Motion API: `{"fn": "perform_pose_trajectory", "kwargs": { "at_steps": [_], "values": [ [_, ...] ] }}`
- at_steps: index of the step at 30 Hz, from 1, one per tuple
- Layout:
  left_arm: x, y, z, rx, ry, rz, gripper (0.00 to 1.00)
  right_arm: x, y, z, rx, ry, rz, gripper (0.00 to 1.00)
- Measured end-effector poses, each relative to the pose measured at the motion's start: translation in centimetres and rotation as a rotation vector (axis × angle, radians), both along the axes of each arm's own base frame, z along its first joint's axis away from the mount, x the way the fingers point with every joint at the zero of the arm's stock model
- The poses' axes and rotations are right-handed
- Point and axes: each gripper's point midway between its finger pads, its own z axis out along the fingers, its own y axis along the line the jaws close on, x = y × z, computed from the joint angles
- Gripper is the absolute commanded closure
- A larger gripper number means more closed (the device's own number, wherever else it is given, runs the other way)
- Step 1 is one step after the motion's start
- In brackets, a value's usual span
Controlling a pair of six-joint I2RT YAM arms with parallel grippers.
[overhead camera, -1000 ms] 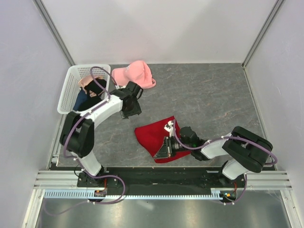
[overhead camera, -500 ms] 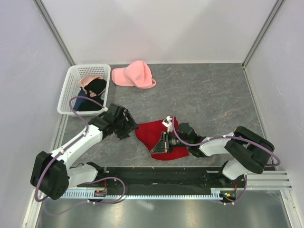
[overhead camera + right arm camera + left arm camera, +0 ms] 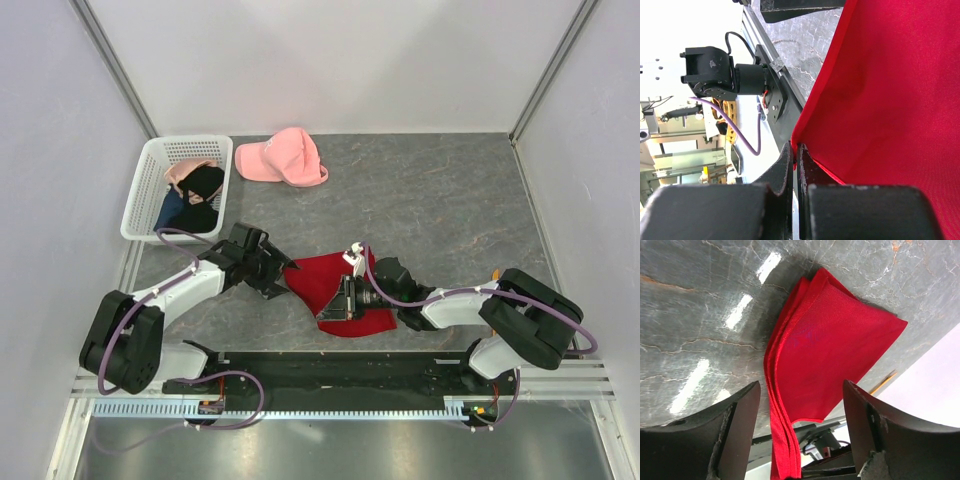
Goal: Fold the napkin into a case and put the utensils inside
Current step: Fold the lower triangle-folded napkin at the center of the board.
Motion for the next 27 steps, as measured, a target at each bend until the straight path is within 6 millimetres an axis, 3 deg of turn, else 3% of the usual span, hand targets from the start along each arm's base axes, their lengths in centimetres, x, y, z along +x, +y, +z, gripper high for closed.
{"fn": "perform_pose_trajectory", "kwargs": {
  "at_steps": [21, 24, 27],
  "values": [
    [-0.2, 0.3, -1.3, 0.006, 0.046, 0.055, 0.39, 0.2, 0.0, 0.2, -0.006, -0.008, -0.006, 1.0],
    [0.1, 0.2, -2.1, 0.004, 0.058, 0.056, 0.51, 0.3, 0.1, 0.5, 0.0, -0.014, -0.006, 1.0],
    [0.4, -0.1, -2.7, -0.002, 0.068, 0.057, 0.81, 0.3, 0.2, 0.6, 0.003, -0.02, -0.002, 1.0]
  ]
}}
